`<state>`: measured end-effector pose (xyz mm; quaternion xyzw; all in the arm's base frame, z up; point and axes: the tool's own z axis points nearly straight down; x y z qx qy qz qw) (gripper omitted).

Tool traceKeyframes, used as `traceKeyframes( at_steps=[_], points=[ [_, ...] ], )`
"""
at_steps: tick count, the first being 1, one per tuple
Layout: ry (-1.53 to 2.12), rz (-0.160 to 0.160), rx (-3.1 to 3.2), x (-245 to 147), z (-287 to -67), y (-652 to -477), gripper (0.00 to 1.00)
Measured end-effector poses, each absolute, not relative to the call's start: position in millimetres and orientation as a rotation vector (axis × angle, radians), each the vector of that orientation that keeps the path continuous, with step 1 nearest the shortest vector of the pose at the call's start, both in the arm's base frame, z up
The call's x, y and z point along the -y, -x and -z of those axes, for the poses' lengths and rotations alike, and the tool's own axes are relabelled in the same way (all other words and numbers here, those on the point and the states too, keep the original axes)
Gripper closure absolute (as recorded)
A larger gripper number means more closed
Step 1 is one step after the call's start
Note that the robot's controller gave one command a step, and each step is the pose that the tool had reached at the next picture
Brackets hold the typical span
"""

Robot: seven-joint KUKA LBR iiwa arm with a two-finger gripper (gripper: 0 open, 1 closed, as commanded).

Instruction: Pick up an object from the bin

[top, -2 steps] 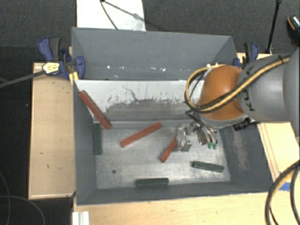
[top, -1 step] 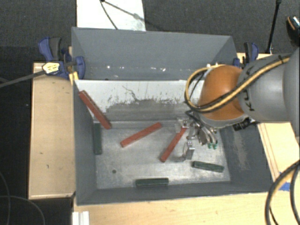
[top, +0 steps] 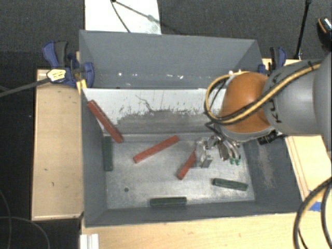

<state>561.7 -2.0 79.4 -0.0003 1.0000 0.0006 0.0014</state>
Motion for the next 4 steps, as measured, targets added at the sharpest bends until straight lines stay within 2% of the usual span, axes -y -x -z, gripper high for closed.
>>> traceKeyframes(
  at_steps=[1,2,3,4],
  points=[
    [0.000,-0.002,-3.139,2,-79,-561.7,0.00],
    [0.263,0.000,-3.131,5,-101,-542.1,0.00],
    [0.676,-0.003,-3.072,-40,-70,-544.6,0.00],
    [0.669,-0.002,-3.072,-38,-71,-545.2,1.00]
  ],
)
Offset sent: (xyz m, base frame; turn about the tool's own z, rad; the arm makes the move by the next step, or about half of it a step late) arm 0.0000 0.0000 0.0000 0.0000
